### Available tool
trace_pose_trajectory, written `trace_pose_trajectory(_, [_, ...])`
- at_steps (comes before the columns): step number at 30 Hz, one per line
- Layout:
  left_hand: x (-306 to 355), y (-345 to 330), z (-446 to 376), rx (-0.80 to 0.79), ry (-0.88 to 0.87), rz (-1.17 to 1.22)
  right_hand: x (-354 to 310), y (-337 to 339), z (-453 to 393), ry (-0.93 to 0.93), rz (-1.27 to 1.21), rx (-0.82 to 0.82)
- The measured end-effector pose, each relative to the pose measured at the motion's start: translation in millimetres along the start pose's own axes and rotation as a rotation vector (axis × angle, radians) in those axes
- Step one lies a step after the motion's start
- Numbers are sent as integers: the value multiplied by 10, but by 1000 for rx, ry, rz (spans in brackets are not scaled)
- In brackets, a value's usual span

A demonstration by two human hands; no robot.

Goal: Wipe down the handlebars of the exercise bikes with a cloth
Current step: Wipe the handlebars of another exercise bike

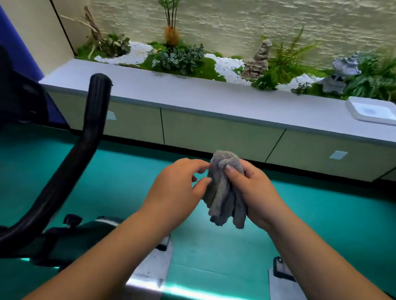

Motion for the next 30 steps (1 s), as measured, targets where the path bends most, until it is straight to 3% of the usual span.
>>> trace_pose_trajectory(5, [7,-309,-225,-24,281,271,28,170,-185,-176,-329,-84])
trace_pose_trajectory(10, [-108,-531,-541,-33,400,270,41,271,-499,-207,-452,-78])
trace_pose_trajectory(20, [-474,-905,-1437,-156,489,329,107,495,-1625,-243,-197,-7])
trace_pose_trajectory(25, [-710,-1107,-1796,-233,686,641,198,451,-2116,-430,-114,-2])
trace_pose_trajectory(28, [-768,-1203,-2007,-295,808,836,246,504,-2426,-484,-199,73])
trace_pose_trajectory(30, [-865,-1229,-2166,-264,834,780,271,458,-2629,-570,-366,72])
Point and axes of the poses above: each hand's wrist, its own z-axis away from the middle knuckle, its own y-axis out of the back of the hand, x = y × z, the point moved 7 cm from there along -z, towards the middle knuckle, and after that the axes turned 11 degrees about -z, right-handed, at the moved point
